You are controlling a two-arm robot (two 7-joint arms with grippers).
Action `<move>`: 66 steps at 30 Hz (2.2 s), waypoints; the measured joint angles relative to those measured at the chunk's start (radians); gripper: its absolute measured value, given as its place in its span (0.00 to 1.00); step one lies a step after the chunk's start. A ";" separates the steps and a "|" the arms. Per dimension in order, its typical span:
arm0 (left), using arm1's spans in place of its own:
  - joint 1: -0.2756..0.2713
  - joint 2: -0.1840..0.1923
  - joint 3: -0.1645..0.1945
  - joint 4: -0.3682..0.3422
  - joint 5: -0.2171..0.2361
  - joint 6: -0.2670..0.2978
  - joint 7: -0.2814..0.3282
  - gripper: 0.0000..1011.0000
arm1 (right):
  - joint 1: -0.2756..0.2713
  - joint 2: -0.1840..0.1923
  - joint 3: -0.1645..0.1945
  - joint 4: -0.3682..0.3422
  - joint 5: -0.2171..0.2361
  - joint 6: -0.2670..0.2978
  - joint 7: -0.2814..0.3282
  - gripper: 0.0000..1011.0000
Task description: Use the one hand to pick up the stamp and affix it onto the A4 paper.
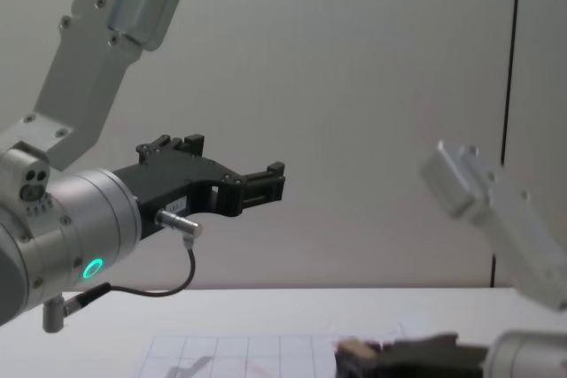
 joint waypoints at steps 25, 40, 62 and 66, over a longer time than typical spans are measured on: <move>0.000 0.000 0.000 0.000 0.000 0.000 0.000 0.99 | -0.049 0.068 0.061 -0.174 0.027 0.010 -0.122 0.21; 0.000 0.000 0.000 0.000 0.000 0.000 0.000 0.99 | -0.057 0.120 0.121 -0.124 0.043 -0.015 -0.180 0.21; 0.000 0.000 0.000 0.000 0.000 0.000 0.000 0.99 | -0.016 0.128 0.142 0.034 0.026 -0.045 -0.176 0.21; 0.000 0.000 0.000 0.000 0.000 0.000 0.000 0.99 | -0.015 0.129 0.144 0.044 0.023 -0.042 -0.176 0.26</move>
